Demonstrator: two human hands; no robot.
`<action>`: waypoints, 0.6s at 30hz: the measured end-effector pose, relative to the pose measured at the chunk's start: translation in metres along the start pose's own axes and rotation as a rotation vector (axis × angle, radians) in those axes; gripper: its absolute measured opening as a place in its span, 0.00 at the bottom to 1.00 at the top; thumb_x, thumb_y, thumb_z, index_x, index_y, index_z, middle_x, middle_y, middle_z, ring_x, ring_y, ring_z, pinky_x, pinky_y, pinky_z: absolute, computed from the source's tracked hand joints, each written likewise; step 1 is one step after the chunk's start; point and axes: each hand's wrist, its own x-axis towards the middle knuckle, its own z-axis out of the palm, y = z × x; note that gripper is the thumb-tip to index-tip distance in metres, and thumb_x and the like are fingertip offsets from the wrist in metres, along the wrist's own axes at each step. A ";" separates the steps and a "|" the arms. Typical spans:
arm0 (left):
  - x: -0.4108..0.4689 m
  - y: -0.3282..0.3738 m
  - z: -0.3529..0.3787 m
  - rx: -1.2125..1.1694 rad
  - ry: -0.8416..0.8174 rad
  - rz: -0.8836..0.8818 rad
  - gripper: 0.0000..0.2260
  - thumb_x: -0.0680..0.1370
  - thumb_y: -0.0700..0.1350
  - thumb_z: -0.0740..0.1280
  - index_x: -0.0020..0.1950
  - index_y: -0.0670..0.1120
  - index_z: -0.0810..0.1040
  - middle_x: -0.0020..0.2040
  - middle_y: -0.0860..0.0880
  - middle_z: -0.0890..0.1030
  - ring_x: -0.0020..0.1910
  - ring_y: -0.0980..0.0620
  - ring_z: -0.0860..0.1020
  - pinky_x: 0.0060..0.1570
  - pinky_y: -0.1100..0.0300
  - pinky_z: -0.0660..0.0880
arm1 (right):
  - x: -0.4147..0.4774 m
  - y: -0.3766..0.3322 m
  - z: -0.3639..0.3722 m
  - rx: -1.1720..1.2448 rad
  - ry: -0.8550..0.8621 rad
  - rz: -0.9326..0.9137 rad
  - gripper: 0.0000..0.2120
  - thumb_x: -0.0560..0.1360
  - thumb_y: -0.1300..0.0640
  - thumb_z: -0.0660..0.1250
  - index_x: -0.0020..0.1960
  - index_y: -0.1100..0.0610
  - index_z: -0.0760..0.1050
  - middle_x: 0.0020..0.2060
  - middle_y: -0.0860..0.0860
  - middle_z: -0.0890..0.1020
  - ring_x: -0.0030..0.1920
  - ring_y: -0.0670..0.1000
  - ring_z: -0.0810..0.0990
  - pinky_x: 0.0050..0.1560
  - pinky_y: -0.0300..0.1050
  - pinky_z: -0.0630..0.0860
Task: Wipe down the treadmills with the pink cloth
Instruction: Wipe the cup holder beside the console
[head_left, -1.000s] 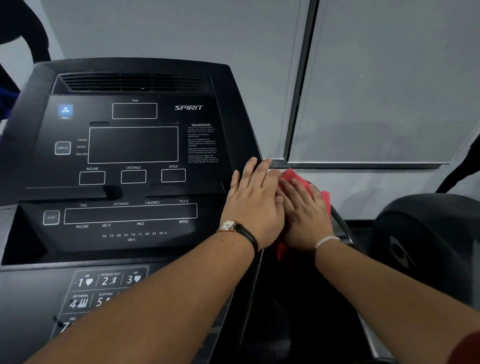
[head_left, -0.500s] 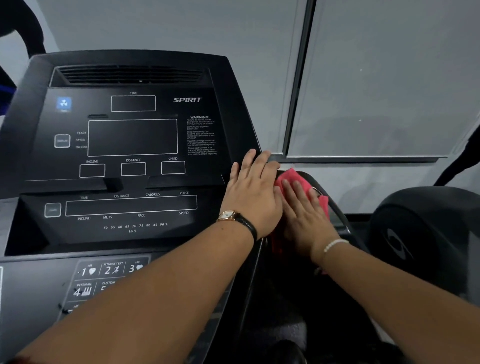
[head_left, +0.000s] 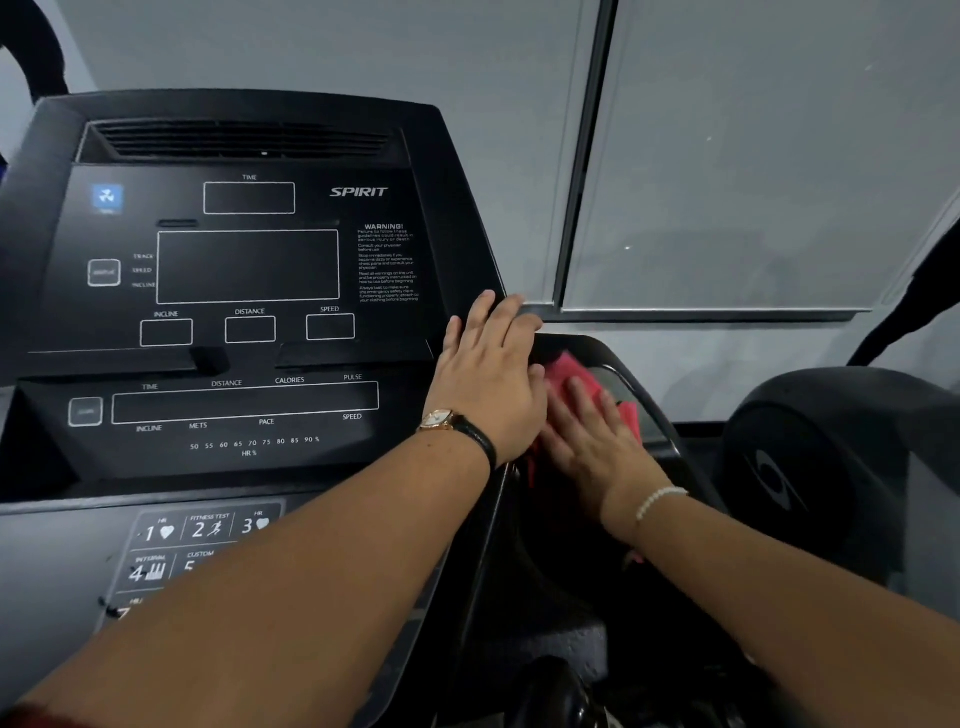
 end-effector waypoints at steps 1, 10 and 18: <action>0.000 0.000 0.000 0.004 0.002 0.001 0.19 0.78 0.46 0.58 0.69 0.50 0.65 0.76 0.54 0.56 0.76 0.54 0.45 0.72 0.54 0.39 | -0.008 0.004 0.002 -0.055 -0.018 -0.106 0.43 0.72 0.53 0.62 0.75 0.51 0.36 0.74 0.55 0.42 0.74 0.64 0.44 0.70 0.66 0.48; 0.001 0.000 0.001 0.051 0.007 0.004 0.19 0.78 0.46 0.58 0.69 0.50 0.65 0.75 0.53 0.57 0.76 0.52 0.46 0.72 0.53 0.39 | -0.036 -0.025 -0.005 0.808 -0.144 -0.187 0.28 0.76 0.67 0.61 0.72 0.56 0.59 0.71 0.42 0.53 0.73 0.44 0.50 0.75 0.42 0.51; 0.000 0.002 0.001 0.050 0.000 -0.006 0.19 0.78 0.45 0.58 0.69 0.50 0.65 0.75 0.53 0.57 0.76 0.52 0.46 0.72 0.52 0.40 | -0.024 -0.023 -0.010 0.663 -0.105 -0.117 0.17 0.77 0.56 0.61 0.66 0.51 0.72 0.73 0.44 0.61 0.70 0.38 0.48 0.74 0.47 0.46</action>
